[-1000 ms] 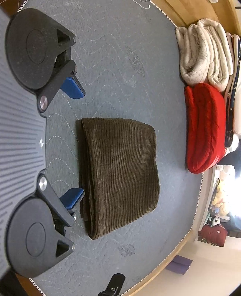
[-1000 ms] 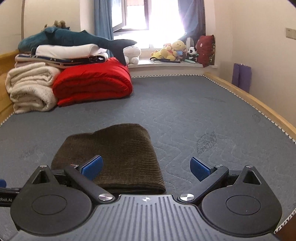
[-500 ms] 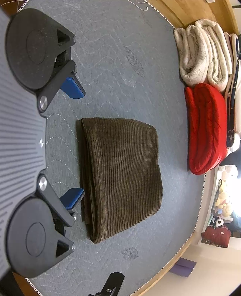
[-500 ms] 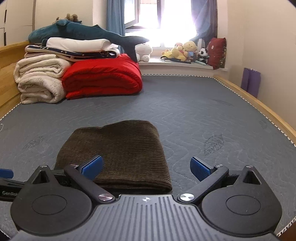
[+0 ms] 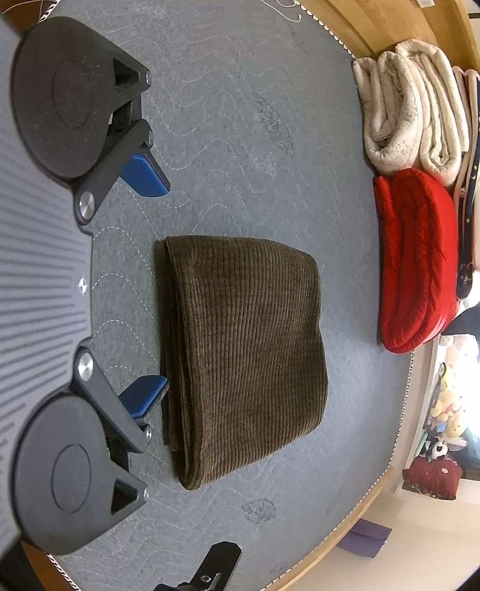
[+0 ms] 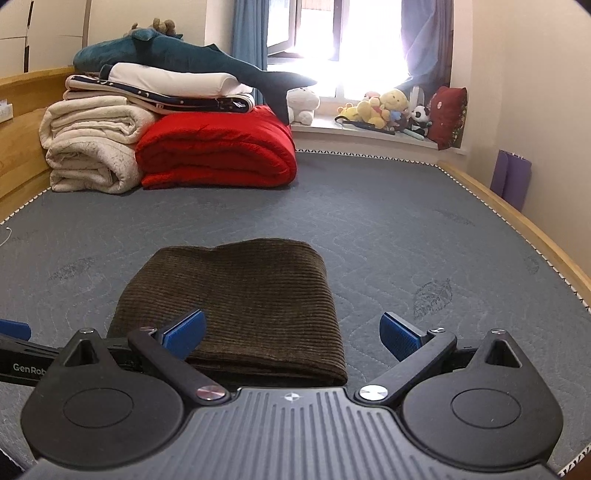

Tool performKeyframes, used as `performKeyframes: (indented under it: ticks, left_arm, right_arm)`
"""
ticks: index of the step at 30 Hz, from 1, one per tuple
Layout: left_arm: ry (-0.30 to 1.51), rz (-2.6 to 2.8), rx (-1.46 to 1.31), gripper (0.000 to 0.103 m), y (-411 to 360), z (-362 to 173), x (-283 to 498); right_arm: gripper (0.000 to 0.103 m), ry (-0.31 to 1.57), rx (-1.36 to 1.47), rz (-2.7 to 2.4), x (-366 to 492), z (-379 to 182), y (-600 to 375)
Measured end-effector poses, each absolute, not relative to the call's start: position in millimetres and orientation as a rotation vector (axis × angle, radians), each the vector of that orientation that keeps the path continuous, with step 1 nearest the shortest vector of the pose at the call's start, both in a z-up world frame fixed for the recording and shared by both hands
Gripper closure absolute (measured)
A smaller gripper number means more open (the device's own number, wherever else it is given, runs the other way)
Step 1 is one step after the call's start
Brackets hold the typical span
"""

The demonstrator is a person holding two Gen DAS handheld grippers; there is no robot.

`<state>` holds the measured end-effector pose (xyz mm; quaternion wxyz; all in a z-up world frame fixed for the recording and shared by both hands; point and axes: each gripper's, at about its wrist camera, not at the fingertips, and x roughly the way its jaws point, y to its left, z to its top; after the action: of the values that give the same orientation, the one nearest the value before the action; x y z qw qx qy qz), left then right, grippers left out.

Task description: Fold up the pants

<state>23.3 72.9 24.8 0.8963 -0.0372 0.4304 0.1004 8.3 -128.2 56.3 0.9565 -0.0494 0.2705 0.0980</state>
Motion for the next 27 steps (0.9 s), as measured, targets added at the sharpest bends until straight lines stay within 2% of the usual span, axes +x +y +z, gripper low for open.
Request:
performKeyframes:
  ticks: [27]
  left_arm:
    - [0.878, 0.165, -0.070, 0.000, 73.7, 26.0, 20.3]
  right_arm:
    - [0.003, 0.552, -0.110, 0.207, 10.1, 57.6, -128.6]
